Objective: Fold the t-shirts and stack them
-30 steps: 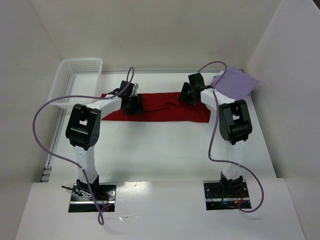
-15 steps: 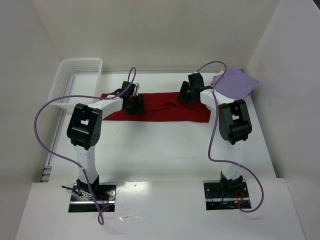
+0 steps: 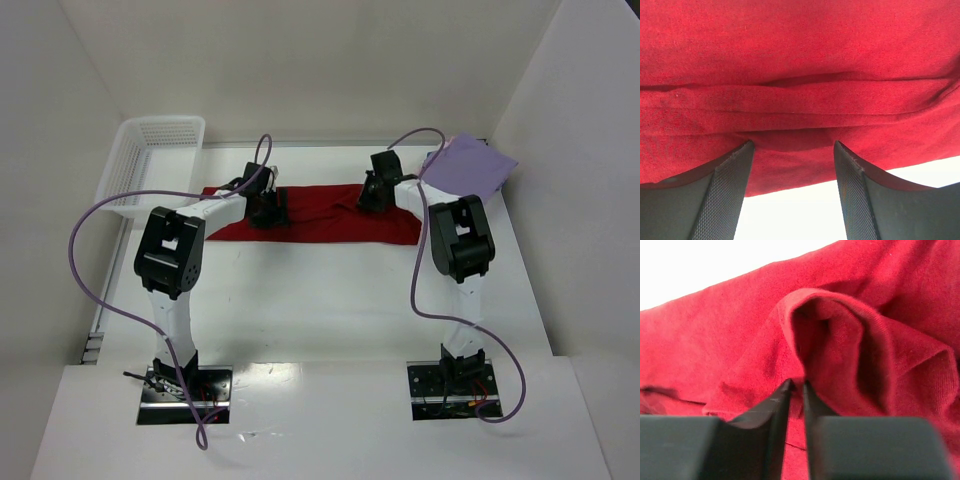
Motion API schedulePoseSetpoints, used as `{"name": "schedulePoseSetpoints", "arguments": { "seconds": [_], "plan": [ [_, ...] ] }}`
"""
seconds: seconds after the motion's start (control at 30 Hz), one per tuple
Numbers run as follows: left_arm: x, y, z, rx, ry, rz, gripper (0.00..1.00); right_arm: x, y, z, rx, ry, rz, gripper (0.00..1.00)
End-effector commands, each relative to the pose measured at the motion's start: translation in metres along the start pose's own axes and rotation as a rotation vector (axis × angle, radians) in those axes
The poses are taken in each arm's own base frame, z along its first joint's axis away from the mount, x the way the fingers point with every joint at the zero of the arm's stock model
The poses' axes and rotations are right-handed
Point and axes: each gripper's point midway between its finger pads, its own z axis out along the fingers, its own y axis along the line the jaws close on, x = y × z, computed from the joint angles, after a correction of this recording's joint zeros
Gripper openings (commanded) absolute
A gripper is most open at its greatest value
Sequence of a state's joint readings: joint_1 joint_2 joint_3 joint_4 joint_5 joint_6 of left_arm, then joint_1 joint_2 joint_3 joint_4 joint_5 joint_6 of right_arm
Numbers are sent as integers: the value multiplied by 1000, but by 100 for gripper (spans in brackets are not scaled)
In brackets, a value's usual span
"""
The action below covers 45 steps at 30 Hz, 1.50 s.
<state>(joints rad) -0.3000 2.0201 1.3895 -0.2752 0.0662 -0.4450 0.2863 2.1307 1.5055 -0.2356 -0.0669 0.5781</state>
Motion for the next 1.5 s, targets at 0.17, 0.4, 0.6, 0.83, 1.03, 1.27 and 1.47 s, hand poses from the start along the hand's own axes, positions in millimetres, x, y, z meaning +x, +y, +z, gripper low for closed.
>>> {"name": "schedulePoseSetpoints", "arguments": {
  "seconds": [0.17,0.4,0.6,0.83,1.03,1.27,1.47],
  "plan": [
    [19,9,19,-34,52,-2,73,-39,37,-4,-79,-92,-15,5],
    [21,10,19,-37,61,-3,73,-66,56,4,-105,-129,-18,3],
    [21,10,19,-37,61,-3,73,-83,68,18,-130,-144,-31,5],
    [21,9,19,-29,64,-3,73,-89,85,27,-190,-131,-48,24],
    [21,9,19,-29,64,-3,73,-91,87,28,-196,-122,-84,59],
    [17,7,18,-25,55,7,73,-125,89,-36,-139,-255,-139,70],
    [1,2,9,-23,22,10,73,-122,67,-85,-112,-312,-133,72]
  ]
}}
